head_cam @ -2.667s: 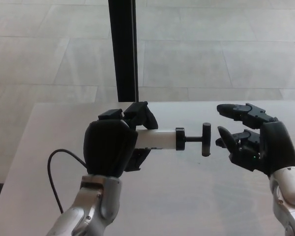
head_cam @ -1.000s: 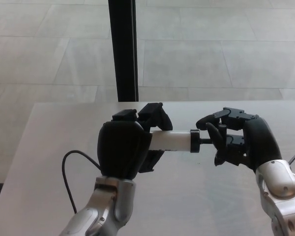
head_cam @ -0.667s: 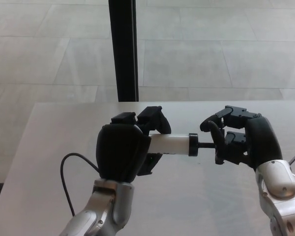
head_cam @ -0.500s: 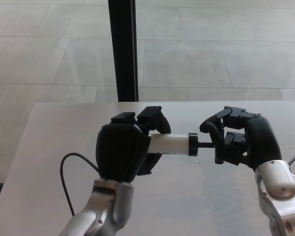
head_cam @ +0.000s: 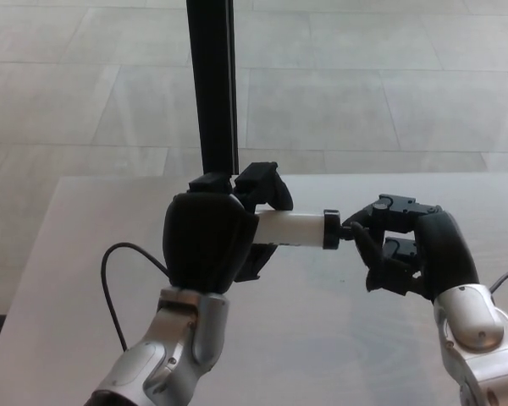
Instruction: The robot uses its left hand to lift the air pump kept on the middle of the desk and use the right hand to pull out the handle
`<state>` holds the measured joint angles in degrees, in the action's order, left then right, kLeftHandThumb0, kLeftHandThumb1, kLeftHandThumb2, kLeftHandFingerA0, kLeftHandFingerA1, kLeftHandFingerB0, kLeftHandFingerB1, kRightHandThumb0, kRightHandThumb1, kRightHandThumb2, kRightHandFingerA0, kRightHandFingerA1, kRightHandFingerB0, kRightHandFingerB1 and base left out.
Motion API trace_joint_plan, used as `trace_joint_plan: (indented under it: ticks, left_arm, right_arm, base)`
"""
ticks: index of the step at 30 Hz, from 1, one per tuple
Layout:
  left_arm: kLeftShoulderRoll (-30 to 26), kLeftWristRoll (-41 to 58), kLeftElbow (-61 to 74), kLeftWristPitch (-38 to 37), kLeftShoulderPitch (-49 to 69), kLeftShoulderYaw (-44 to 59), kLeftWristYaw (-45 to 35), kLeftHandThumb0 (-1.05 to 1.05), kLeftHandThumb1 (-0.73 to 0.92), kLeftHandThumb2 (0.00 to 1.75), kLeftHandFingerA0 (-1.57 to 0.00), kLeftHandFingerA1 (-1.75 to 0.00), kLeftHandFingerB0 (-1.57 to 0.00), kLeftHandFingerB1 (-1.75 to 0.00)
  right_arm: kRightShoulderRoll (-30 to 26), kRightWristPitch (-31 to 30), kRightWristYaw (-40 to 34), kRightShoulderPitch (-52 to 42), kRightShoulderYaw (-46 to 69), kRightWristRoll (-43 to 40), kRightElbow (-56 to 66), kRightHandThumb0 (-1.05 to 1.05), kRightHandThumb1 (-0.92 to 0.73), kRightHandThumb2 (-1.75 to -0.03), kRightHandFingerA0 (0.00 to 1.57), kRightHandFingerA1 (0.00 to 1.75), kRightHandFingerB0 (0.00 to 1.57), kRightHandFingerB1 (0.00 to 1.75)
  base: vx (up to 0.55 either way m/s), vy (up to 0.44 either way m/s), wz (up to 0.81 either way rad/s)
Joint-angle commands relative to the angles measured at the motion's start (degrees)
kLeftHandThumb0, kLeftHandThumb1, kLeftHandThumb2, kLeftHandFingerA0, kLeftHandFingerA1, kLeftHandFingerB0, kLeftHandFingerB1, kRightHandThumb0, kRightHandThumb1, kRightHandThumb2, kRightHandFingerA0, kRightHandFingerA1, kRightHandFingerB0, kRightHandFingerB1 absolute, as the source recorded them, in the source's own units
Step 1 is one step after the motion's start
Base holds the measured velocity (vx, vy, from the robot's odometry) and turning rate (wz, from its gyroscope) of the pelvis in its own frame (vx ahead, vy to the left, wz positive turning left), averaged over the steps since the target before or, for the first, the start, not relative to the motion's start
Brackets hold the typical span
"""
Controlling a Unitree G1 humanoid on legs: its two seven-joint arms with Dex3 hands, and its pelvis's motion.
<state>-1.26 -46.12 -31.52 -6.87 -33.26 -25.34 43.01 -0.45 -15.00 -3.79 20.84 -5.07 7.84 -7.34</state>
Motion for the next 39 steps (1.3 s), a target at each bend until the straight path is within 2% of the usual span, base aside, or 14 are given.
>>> trace_joint_plan:
  ticks: [1,5,8,11,12,15,16,18,19,20,22,23,37,39]
  left_arm:
    - [-0.2,0.7,0.5,-1.6,-1.0,0.8,1.3,-0.09,0.49,1.16,-0.91,-1.74,-0.76,-1.56]
    - [-0.7,0.3,0.6,-1.6,-0.3,0.8,1.7,-0.08,0.49,1.15,-0.9,-1.74,-0.76,-1.56]
    - [-1.2,-0.2,0.7,-1.4,0.6,0.4,1.4,-0.11,0.5,1.13,-0.85,-1.74,-0.78,-1.6]
    - [-1.4,-0.3,0.5,-1.6,1.1,0.2,1.9,-0.11,0.51,1.15,-0.9,-1.72,-0.77,-1.54]
    - [-1.4,-0.2,0.5,-1.7,1.3,0.2,2.0,-0.1,0.5,1.16,-0.9,-1.72,-0.77,-1.55]
    - [-1.5,-0.2,0.3,-1.7,1.4,0.3,2.5,-0.08,0.48,1.16,-0.89,-1.73,-0.76,-1.55]
    - [-1.6,-0.1,0.1,-2.3,1.4,0.3,3.0,-0.08,0.48,1.17,-0.9,-1.73,-0.76,-1.55]
    - [-1.6,0.0,0.0,-2.6,1.6,0.3,3.3,-0.08,0.48,1.17,-0.9,-1.73,-0.76,-1.55]
    - [-1.6,-0.3,-0.3,-2.6,1.7,0.0,3.7,-0.09,0.47,1.17,-0.9,-1.73,-0.76,-1.56]
    - [-1.5,-0.3,-0.3,-2.6,1.8,0.0,3.8,-0.09,0.47,1.17,-0.9,-1.73,-0.76,-1.56]
    - [-1.5,-0.3,-0.3,-2.6,1.9,-0.1,3.8,-0.09,0.47,1.17,-0.87,-1.73,-0.79,-1.58]
    - [-1.4,-0.3,-0.3,-2.5,2.1,-0.2,3.5,-0.09,0.48,1.18,-0.92,-1.73,-0.77,-1.54]
    - [-3.2,0.1,0.8,-2.4,3.6,0.1,1.9,-0.1,0.48,1.18,-0.86,-1.75,-0.76,-1.61]
    - [-3.8,-0.1,0.8,-2.7,4.0,0.3,2.5,-0.09,0.46,1.22,-0.92,-1.74,-0.76,-1.56]
  right_arm:
    - [-1.0,1.5,-0.6,-1.0,0.3,1.1,-1.0,-0.23,-0.58,-0.85,1.01,1.59,0.93,1.14]
    - [-0.1,1.7,-2.2,0.1,1.7,0.7,-1.9,-0.23,-0.52,-0.95,1.02,1.53,0.96,1.14]
    - [-0.7,2.6,-3.5,0.8,1.4,2.6,-2.0,-0.26,-0.51,-1.02,1.06,1.58,0.95,1.23]
    - [-1.3,4.0,-4.0,1.0,1.1,3.6,-2.2,-0.2,-0.53,-1.04,1.02,1.64,0.86,1.34]
    - [-1.4,4.8,-4.0,0.9,1.3,3.4,-2.3,-0.25,-0.49,-1.1,1.26,1.37,1.0,1.19]
    - [-1.7,6.7,-4.9,1.5,1.4,4.0,-3.8,-0.27,-0.46,-1.14,1.26,1.38,1.05,1.24]
    - [-1.8,7.1,-4.9,1.5,1.3,4.2,-4.0,-0.22,-0.46,-1.18,1.0,1.73,0.86,1.54]
    - [-1.8,7.4,-5.0,1.5,1.3,4.4,-4.3,-0.22,-0.46,-1.18,1.0,1.73,0.86,1.54]
    - [-2.2,7.8,-5.7,1.5,0.7,5.6,-4.1,-0.27,-0.45,-1.13,1.26,1.4,1.09,1.29]
    - [-2.3,7.9,-5.8,1.4,0.6,5.8,-4.1,-0.27,-0.45,-1.13,1.26,1.4,1.09,1.29]
    - [-2.2,8.5,-6.1,1.4,0.5,5.9,-4.2,-0.23,-0.45,-1.14,1.25,1.39,1.11,1.29]
    - [-2.7,9.5,-7.0,1.3,-0.2,7.4,-4.3,-0.15,-0.42,-1.2,0.98,1.75,0.87,1.62]
    - [-4.5,9.1,-5.1,0.9,1.7,6.8,-2.3,-0.2,-0.44,-1.15,0.97,1.75,0.82,1.67]
    - [-5.3,8.3,-4.5,1.0,2.0,6.9,-1.9,-0.2,-0.43,-1.18,0.97,1.75,0.81,1.66]
  base:
    - [0.0,0.0,0.0]
    - [0.0,0.0,0.0]
    - [0.0,0.0,0.0]
    - [0.0,0.0,0.0]
    - [0.0,0.0,0.0]
    - [0.0,0.0,0.0]
    - [0.0,0.0,0.0]
    - [0.0,0.0,0.0]
    - [0.0,0.0,0.0]
    - [0.0,0.0,0.0]
    - [0.0,0.0,0.0]
    - [0.0,0.0,0.0]
    - [0.0,0.0,0.0]
    - [0.0,0.0,0.0]
